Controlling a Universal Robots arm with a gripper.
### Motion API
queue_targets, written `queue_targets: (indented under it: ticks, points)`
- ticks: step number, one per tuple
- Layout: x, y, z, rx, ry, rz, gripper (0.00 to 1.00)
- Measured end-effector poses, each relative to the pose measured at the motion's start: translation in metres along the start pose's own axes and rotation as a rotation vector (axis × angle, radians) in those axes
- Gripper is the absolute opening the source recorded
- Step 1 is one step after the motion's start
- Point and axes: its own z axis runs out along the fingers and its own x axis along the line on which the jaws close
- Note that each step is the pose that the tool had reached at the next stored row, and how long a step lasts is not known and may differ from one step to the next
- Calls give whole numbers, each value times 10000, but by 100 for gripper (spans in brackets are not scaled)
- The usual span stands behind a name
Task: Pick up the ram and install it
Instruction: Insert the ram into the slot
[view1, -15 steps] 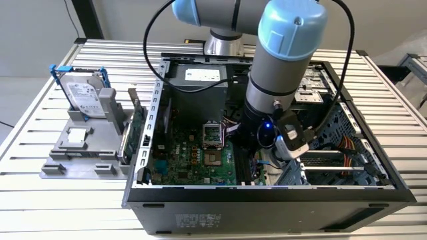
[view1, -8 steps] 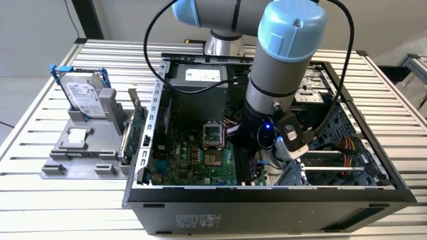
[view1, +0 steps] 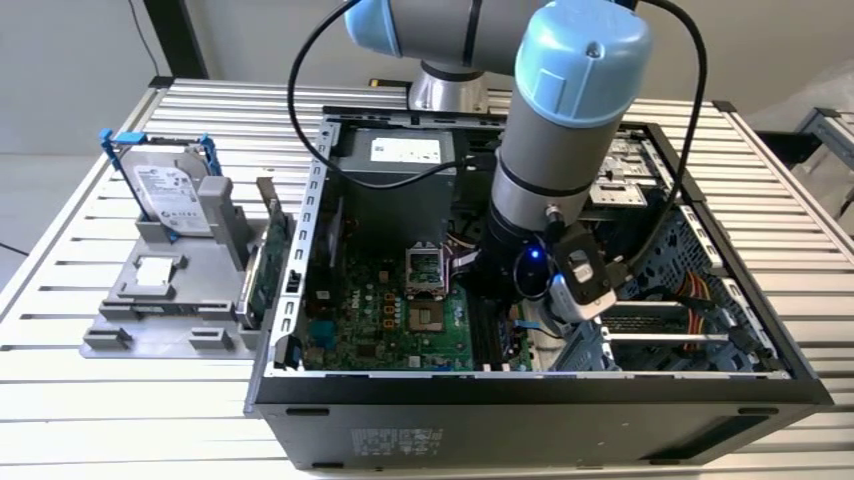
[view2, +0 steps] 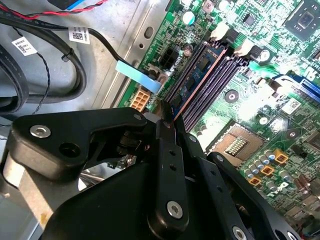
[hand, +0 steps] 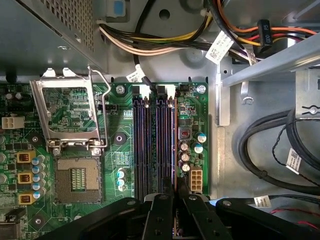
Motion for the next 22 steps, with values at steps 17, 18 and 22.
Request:
queue_targets:
  ticks: [17, 18, 22]
  points:
    - [1, -1, 27, 1, 24, -151, 0]
    - [1, -1, 29, -2, 35, -151, 0]
    - [-9, -8, 30, 6, 200, -143, 0]
